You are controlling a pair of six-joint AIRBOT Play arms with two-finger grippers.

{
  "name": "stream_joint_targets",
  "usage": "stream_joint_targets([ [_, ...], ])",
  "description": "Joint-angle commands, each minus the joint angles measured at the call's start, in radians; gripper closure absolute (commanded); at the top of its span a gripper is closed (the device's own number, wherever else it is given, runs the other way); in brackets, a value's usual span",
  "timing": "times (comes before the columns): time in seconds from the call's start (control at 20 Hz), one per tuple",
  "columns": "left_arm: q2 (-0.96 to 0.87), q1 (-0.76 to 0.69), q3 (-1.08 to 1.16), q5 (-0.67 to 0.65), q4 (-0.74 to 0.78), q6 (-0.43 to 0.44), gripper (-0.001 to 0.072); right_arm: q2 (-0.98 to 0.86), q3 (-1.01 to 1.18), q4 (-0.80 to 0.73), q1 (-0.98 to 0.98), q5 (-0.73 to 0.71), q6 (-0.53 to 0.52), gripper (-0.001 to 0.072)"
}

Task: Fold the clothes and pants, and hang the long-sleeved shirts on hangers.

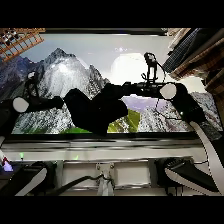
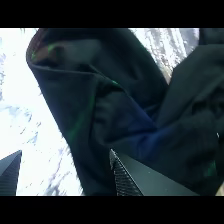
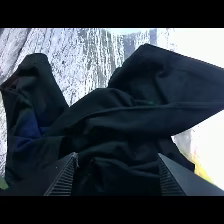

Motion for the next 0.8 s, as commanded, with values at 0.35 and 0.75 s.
stream_joint_targets([
  [0.35, -0.334, 0.014, 0.009, 0.277, -0.280, 0.173, 0.0128, -0.001, 0.000, 0.035, 0.001, 0.005, 0.004, 0.0147],
  [0.75, -0.418, -0.014, 0.040, 0.373, -0.296, 0.182, 0.0319, 0.000, 0.000, 0.085, 0.001, -0.003, 0.003, 0.0147],
])
